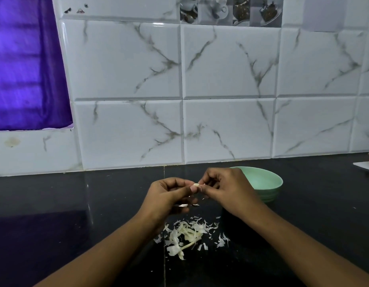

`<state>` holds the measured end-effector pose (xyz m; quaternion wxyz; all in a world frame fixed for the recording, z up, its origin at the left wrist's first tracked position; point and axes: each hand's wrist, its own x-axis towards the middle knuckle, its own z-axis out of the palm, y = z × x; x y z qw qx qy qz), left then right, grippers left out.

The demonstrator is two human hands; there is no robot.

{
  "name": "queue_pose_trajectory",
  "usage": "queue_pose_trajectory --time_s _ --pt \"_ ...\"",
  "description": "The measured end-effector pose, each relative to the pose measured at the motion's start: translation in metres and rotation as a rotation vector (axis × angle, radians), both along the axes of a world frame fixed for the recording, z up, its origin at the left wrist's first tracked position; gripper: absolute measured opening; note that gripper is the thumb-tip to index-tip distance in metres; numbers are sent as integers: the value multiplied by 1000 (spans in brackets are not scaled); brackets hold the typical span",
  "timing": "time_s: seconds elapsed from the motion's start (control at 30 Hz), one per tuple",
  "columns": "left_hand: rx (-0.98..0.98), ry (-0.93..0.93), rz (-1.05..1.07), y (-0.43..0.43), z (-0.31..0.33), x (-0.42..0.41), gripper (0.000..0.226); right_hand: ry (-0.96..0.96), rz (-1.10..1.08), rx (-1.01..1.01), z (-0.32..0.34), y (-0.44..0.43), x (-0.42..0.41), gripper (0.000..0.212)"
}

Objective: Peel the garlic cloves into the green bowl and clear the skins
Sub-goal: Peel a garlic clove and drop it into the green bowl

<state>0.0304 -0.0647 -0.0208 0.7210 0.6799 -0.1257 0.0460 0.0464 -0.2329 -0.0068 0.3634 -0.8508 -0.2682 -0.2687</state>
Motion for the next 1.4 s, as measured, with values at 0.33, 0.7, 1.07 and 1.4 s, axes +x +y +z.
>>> queue_pose_trajectory --time_s 0.33,0.7,1.07,1.4 --pt "202 -230 137 2 0 2 7 -153 -59 -138 -2 2 -3 6" --pt "722 -575 226 15 9 -2 6 -230 -44 -243 -2 0 -3 13" --pt "24 257 -207 12 21 -6 14 -642 -54 -400 -3 -1 -3 20" --pt "-103 341 -301 12 18 -4 20 -699 -60 -322 -4 -1 -1 15"
